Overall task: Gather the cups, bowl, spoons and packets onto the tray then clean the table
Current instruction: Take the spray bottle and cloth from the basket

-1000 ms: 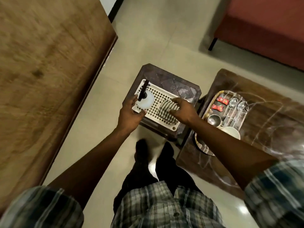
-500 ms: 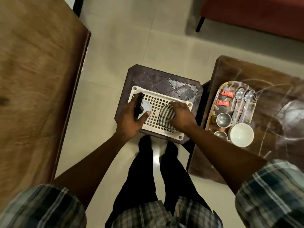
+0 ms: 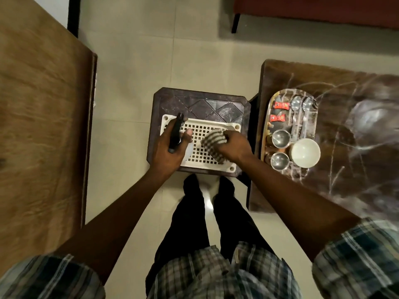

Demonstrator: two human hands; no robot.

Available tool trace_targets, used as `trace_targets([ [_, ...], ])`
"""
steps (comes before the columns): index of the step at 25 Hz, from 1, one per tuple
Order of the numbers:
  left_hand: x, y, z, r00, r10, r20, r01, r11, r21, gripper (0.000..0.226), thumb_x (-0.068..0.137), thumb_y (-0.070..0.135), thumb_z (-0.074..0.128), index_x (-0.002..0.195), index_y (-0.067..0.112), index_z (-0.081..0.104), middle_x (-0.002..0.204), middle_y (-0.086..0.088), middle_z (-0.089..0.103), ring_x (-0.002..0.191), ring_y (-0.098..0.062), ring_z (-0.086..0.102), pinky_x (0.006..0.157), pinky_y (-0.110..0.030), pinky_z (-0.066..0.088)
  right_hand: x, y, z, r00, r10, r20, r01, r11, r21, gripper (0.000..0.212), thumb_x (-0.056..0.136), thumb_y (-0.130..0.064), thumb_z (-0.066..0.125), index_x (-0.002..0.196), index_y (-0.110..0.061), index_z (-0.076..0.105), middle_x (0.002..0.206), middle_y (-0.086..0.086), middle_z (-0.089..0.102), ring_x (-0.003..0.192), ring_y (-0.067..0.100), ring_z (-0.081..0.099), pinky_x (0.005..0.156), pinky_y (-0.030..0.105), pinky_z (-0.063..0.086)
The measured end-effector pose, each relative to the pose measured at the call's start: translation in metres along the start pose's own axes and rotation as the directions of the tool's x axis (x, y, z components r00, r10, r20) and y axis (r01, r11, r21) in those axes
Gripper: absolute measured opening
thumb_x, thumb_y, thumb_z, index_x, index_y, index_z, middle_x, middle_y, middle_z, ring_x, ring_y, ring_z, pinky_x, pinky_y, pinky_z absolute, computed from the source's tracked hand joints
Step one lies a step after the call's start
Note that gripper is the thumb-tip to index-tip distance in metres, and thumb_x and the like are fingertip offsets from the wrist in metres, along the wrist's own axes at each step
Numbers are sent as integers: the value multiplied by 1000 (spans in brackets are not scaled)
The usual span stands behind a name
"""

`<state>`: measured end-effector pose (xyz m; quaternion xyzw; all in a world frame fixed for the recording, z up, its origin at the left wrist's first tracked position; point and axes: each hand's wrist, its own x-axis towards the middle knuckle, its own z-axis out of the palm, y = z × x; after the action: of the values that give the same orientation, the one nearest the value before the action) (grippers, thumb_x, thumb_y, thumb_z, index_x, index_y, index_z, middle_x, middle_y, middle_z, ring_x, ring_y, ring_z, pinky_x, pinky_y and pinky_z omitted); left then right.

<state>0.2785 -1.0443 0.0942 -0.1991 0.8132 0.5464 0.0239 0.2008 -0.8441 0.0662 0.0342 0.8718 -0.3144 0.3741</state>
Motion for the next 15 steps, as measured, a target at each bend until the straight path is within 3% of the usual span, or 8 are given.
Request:
trace_targets([
  [3,-3,49,-2,999,45,5,-46,999,19,33,106,41,64,122,13,71,82,7,78,84,0,76,79,-3,49,-35,-9,-30,986,128,-105,-56,853,519,33,94,-8,72,127,-10,69,115,10,78,105,32,77,96,53,63],
  [6,-8,106,-2,990,132,39,-130,990,-60,19,106,43,63,112,29,74,68,6,74,67,-3,73,76,-16,58,-81,-14,-67,967,139,-215,80,633,770,36,96,-1,73,131,-4,67,120,18,78,109,38,77,98,58,62],
  [9,-21,170,4,970,235,63,-228,968,-100,20,106,39,63,105,21,73,61,-5,67,56,-13,68,69,-25,57,-139,-9,-111,920,177,-351,247,433,867,38,94,2,75,131,-2,68,120,21,78,112,43,76,102,60,60],
  [12,-41,236,26,938,334,96,-317,936,-156,21,106,28,66,107,9,73,59,-6,64,50,-13,63,63,-22,55,-205,15,-156,872,226,-434,399,186,898,35,92,4,74,127,0,71,119,24,78,110,44,76,98,58,62],
  [15,-70,288,65,889,396,229,-367,917,-158,19,104,28,69,103,9,74,51,-4,61,45,-13,60,60,-24,54,-264,55,-187,839,221,-497,491,83,867,36,92,-1,76,128,0,72,122,24,78,112,42,76,99,55,61],
])
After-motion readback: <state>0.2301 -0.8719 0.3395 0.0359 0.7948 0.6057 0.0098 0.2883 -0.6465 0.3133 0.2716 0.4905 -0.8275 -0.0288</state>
